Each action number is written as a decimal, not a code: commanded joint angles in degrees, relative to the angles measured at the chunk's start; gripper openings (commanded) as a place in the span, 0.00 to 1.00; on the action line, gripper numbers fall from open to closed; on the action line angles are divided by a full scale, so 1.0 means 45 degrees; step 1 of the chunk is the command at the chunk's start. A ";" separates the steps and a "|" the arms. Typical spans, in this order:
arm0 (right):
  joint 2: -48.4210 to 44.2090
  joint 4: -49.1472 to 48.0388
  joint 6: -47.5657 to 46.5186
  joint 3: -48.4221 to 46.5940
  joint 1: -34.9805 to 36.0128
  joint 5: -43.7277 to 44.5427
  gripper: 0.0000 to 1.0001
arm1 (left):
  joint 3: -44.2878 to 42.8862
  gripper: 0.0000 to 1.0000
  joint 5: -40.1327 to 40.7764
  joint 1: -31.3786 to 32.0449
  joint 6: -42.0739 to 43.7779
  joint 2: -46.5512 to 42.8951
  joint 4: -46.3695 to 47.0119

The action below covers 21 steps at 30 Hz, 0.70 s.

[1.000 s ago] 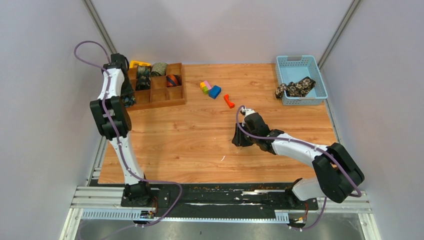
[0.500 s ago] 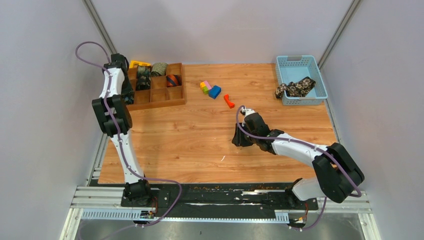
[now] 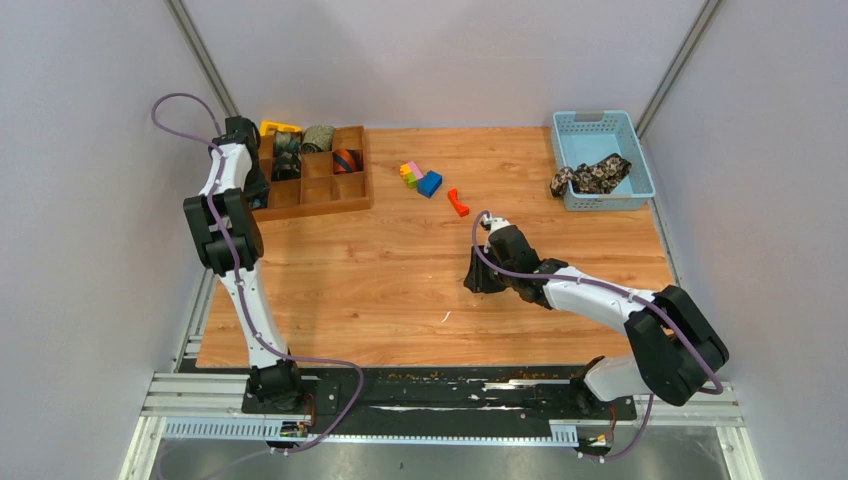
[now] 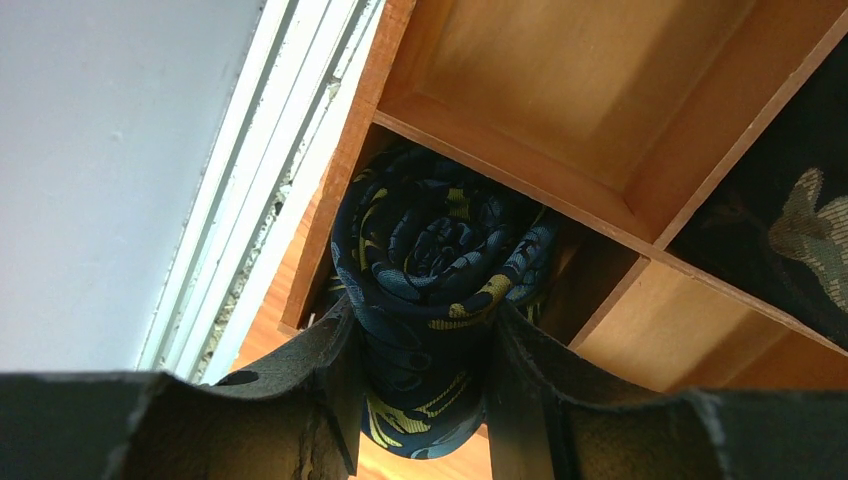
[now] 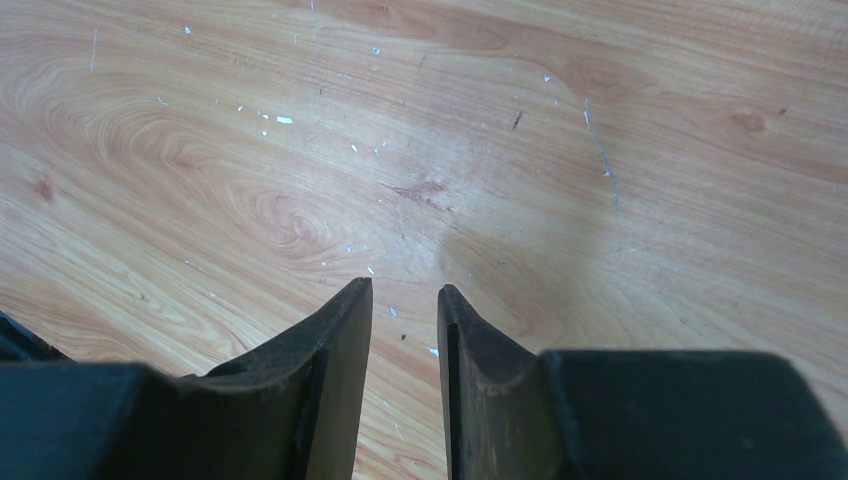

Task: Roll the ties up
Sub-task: Place the tie in the storage box.

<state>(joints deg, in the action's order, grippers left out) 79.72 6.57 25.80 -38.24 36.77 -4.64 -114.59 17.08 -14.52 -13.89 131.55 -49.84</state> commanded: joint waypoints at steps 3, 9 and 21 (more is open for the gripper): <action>-0.0031 -0.0404 -0.0072 0.0001 -0.0033 -0.0137 0.31 | 0.0927 0.00 -0.0597 -0.0165 -0.1177 0.0065 -0.0320; -0.0031 -0.0394 -0.0075 -0.0018 -0.0039 -0.0110 0.31 | 0.1347 0.09 -0.0807 -0.0419 -0.1963 -0.0192 0.0043; 0.0018 -0.0398 -0.0068 -0.0038 -0.0045 -0.0110 0.31 | 0.4241 0.18 -0.1831 -0.1067 -0.3970 -0.1796 0.1882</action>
<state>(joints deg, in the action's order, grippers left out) 79.72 6.57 25.80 -38.24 36.75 -4.91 -99.94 10.98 -18.04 -26.72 123.66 -36.88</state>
